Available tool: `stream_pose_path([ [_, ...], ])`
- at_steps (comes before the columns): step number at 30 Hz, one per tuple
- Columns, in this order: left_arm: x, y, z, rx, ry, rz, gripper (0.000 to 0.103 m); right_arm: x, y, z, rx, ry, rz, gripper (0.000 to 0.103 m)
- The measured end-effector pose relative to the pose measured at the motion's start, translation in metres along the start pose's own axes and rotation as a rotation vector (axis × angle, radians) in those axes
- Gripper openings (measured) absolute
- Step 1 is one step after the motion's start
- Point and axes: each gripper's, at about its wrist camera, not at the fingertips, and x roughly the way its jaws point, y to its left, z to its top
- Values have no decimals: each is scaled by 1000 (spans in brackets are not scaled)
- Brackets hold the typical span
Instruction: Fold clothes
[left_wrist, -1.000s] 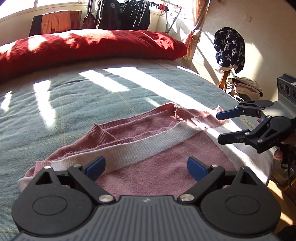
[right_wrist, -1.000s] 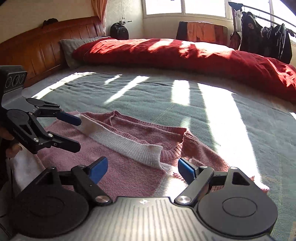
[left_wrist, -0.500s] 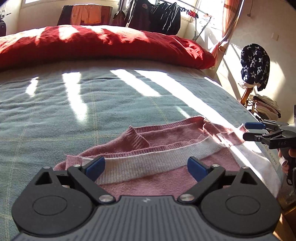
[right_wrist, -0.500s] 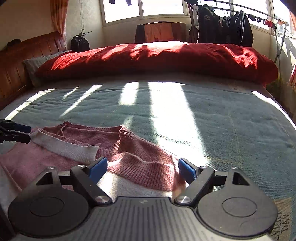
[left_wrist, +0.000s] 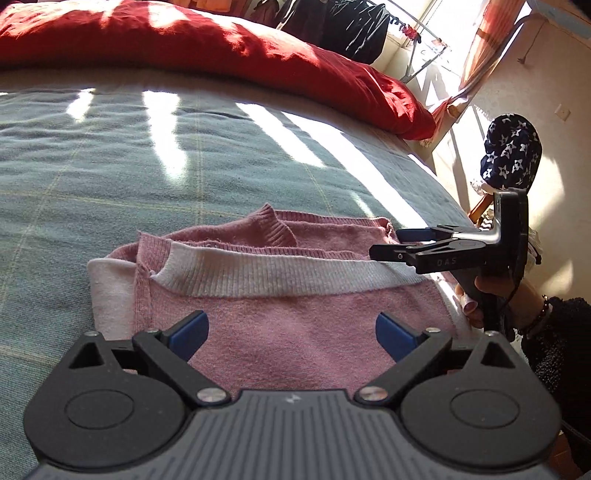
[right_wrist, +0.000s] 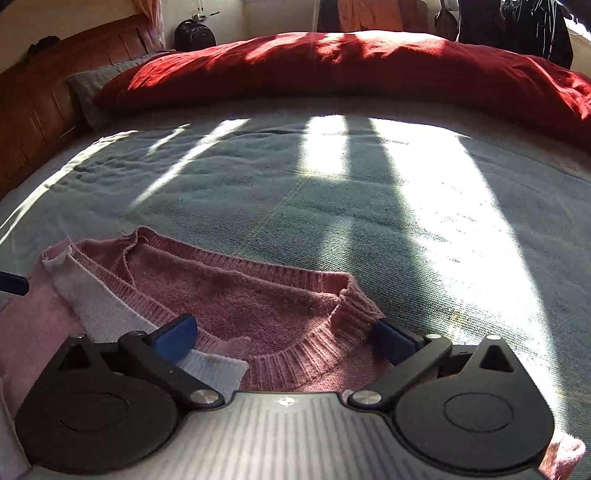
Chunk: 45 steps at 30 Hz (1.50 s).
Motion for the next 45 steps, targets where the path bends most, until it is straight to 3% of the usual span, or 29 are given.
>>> stream_pose_path([
  [6,-1,-4,13,8,-28,-52,97,-33,12,3,-12,-32,-11,103],
  [12,42,-8,46,-20,-9,-121,99,-92,32,-26,-26,-68,9,103],
  [16,80,12,56,-78,8,-1,99,-125,42,-60,42,-80,-13,103],
  [19,89,25,54,-101,-16,-13,99,-151,44,-88,151,-119,5,103],
  [24,71,10,61,-71,-22,28,99,-176,29,-109,224,-157,-26,103],
  [31,18,-27,54,37,-11,-18,99,-157,-15,-91,250,-231,-57,103],
  [37,-18,-44,54,110,-6,13,99,-98,-53,-79,234,-105,-141,103],
  [40,-33,-45,57,116,-4,37,99,-101,-55,-80,257,-58,-197,103],
  [45,-54,-48,59,129,6,74,100,-153,-25,-92,231,-154,-71,103],
])
